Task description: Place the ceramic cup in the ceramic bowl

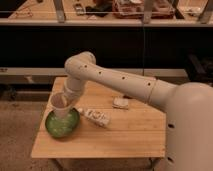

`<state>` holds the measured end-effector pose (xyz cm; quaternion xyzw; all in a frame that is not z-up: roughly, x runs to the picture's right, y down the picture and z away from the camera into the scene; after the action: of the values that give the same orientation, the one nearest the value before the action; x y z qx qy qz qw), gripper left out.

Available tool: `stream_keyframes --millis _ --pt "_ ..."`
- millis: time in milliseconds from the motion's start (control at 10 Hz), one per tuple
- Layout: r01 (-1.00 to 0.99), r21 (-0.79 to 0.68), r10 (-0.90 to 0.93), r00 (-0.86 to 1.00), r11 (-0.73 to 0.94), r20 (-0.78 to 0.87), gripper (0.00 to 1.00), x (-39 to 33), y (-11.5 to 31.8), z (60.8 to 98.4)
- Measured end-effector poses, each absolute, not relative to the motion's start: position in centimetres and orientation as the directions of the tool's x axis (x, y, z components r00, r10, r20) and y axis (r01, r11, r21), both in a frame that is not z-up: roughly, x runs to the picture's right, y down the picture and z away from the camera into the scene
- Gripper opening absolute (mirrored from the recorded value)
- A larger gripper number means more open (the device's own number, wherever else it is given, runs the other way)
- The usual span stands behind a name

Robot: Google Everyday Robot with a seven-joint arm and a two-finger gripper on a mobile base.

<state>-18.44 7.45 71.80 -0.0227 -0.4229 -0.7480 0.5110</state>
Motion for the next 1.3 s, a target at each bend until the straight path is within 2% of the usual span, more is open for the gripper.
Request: stream_keyframes --millis 500,1100,1300 --pt "0.764 0.635 -0.699 -0.515 -0.112 0.496 0.00 -18.4 10.1 76.2" --pt "0.655 0.753 -0.616 -0.616 -0.056 0.491 0.00 -22.7 12.9 76.8" --pt "0.646 0.758 -0.580 -0.652 -0.087 0.489 0.01 -23.4 13.6 77.6"
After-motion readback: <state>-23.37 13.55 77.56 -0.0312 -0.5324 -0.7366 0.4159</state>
